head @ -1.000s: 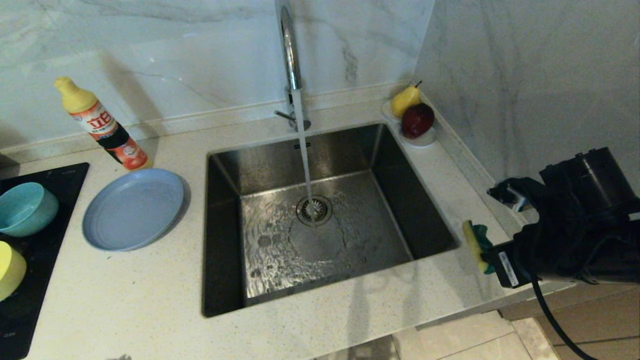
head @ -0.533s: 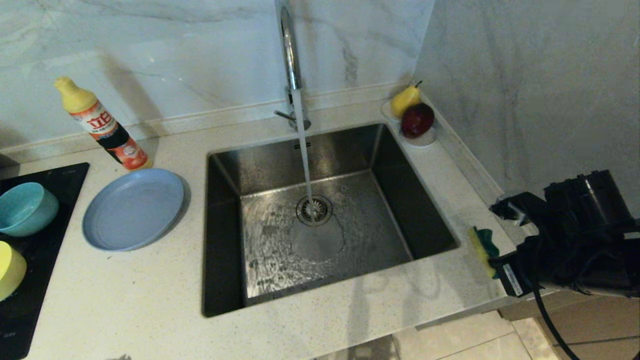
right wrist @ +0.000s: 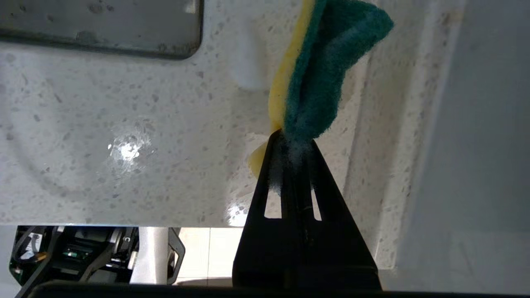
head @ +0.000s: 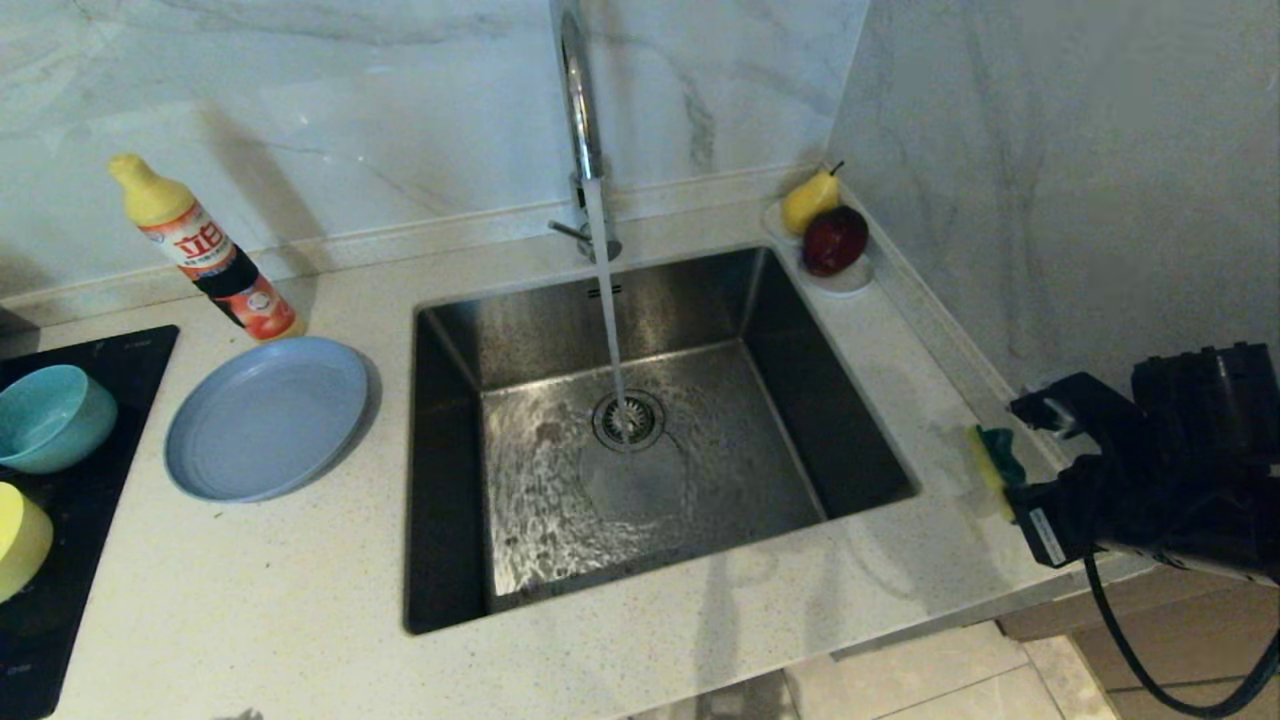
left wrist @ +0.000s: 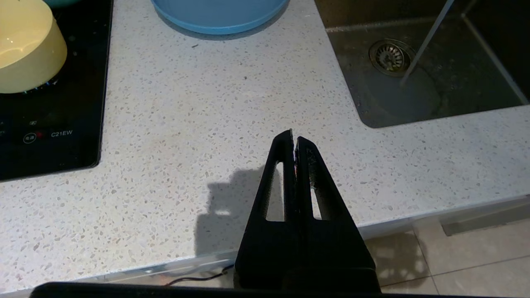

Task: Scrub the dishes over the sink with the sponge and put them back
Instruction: Put down the sponge

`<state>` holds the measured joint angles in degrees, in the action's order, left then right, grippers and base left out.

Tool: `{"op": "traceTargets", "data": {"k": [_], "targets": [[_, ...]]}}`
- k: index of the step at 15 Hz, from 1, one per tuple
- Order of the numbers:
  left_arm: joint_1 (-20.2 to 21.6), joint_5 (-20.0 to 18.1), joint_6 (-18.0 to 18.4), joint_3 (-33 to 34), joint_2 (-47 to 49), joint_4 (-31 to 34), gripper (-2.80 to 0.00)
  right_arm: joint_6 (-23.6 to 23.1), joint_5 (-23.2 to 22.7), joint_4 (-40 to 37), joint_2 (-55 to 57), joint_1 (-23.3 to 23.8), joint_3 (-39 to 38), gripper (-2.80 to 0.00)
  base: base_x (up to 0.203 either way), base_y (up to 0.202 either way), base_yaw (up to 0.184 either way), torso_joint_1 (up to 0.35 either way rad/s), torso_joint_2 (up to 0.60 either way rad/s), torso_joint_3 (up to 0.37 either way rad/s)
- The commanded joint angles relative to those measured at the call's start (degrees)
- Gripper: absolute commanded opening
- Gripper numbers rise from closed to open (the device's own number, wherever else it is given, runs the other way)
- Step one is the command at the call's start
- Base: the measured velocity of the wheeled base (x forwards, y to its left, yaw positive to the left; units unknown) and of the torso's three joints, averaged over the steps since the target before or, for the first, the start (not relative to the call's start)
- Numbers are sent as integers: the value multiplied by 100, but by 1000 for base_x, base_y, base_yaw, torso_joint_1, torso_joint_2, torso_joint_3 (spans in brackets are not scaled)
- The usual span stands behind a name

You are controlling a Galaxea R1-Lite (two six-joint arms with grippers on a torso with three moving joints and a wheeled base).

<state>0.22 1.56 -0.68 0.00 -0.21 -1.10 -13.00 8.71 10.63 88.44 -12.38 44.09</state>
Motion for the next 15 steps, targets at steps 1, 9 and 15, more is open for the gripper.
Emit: {"op": "traceTargets", "data": {"k": [1, 9, 15], "targets": [[4, 2, -2, 44, 21, 4, -280, -20, -16, 23, 21, -9, 46, -280, 0, 0, 0, 0, 0, 0], [4, 2, -2, 44, 21, -4, -280, -460, 120, 670, 701, -433, 277, -280, 0, 0, 0, 0, 0, 0], [4, 2, -2, 44, 21, -5, -280, -747, 281, 954, 1124, -381, 528, -280, 0, 0, 0, 0, 0, 0]]}}
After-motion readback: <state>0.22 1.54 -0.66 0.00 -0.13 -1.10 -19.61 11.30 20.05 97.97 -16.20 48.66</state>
